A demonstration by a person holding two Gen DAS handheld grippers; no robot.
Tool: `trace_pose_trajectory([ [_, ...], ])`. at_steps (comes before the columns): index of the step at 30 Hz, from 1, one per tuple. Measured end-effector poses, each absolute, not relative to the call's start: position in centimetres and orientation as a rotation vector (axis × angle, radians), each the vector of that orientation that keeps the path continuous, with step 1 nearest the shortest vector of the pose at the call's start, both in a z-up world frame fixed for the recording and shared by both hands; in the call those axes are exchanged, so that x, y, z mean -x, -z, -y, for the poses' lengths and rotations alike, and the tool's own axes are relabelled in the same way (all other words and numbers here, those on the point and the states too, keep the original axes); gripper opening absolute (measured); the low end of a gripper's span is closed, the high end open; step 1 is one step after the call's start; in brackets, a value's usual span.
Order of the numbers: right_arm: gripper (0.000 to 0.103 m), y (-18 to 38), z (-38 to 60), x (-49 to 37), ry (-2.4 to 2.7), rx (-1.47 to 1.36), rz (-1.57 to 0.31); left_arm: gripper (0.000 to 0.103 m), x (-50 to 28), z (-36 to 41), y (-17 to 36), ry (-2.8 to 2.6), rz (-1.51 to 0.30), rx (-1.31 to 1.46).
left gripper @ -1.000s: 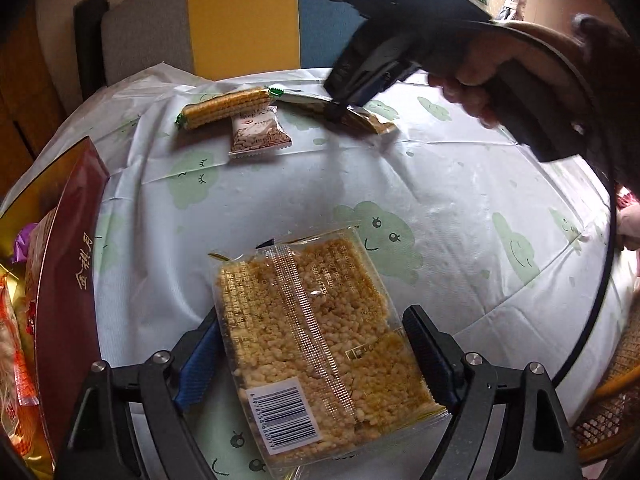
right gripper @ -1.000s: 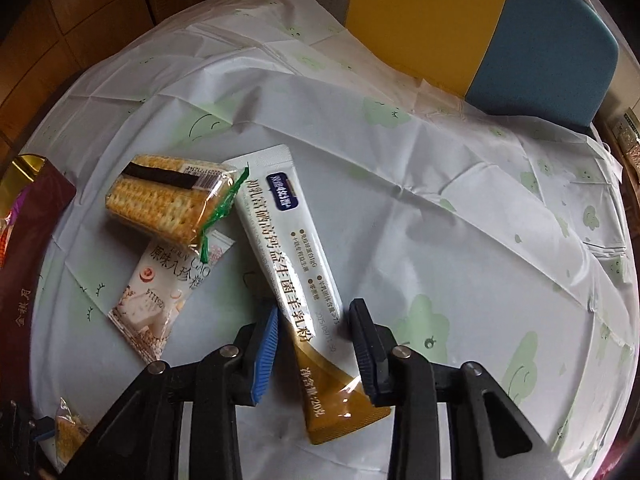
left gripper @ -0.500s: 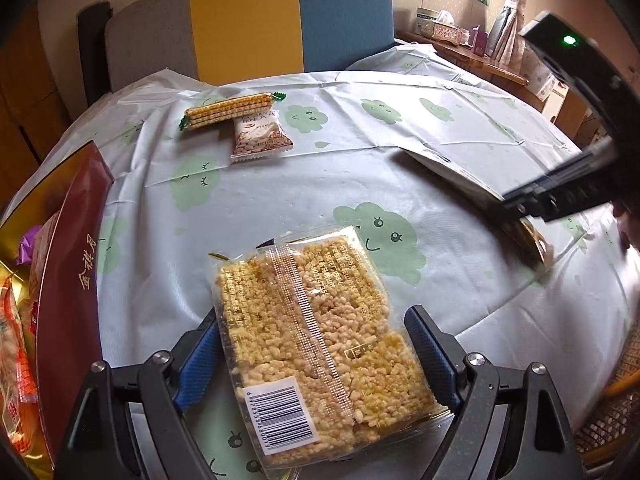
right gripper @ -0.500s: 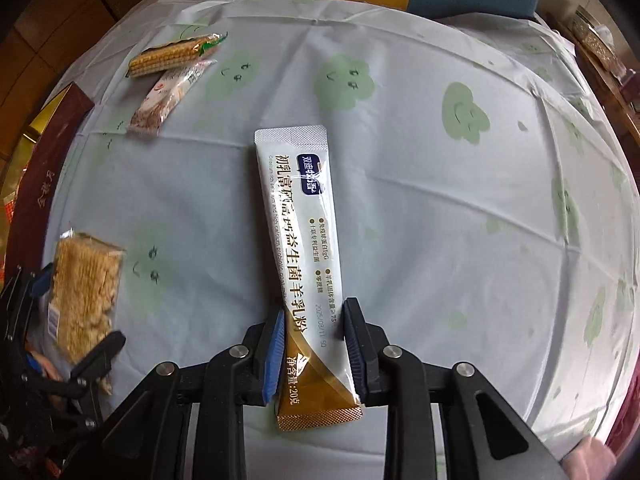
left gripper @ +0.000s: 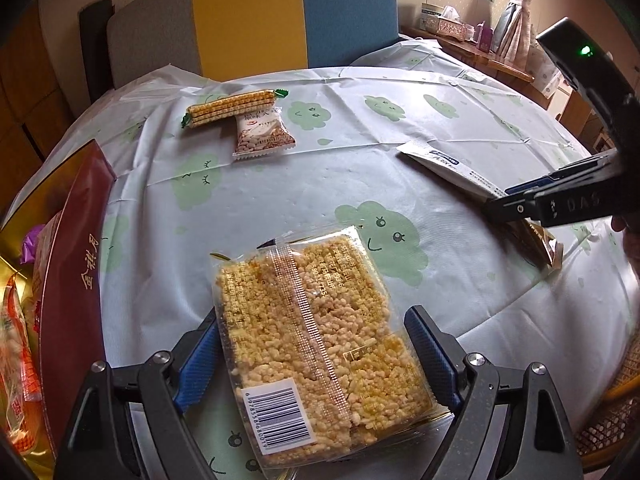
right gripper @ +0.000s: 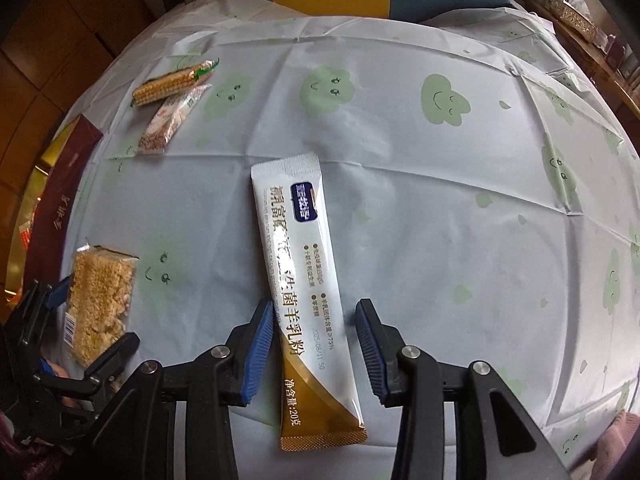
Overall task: Organize snacks
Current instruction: 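Carry the rice-crisp pack toward the gold tin with the left gripper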
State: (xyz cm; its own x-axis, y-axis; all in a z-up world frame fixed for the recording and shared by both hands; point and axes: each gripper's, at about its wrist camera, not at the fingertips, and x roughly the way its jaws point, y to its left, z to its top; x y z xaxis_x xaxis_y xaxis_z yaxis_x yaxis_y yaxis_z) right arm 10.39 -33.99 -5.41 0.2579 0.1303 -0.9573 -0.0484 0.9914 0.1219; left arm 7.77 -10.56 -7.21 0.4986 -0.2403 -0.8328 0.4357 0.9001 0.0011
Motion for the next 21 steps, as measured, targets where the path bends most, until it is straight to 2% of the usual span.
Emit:
trace_pose_trajectory([
  [3,0.035,5.8,32.8,-10.6,-0.105,0.022,-1.294,0.083,-7.6,10.5,7.1,0.404,-0.961,-0.224],
  [12,0.036,6.3,32.8,-10.6,-0.107,0.022,-1.285,0.079,-7.2,10.5,6.9,0.375,-0.947,-0.222],
  [21,0.035,7.0,29.8,-10.2,-0.112,0.139,-1.263,0.074,-6.5,10.6,6.4,0.349,-0.925,-0.245],
])
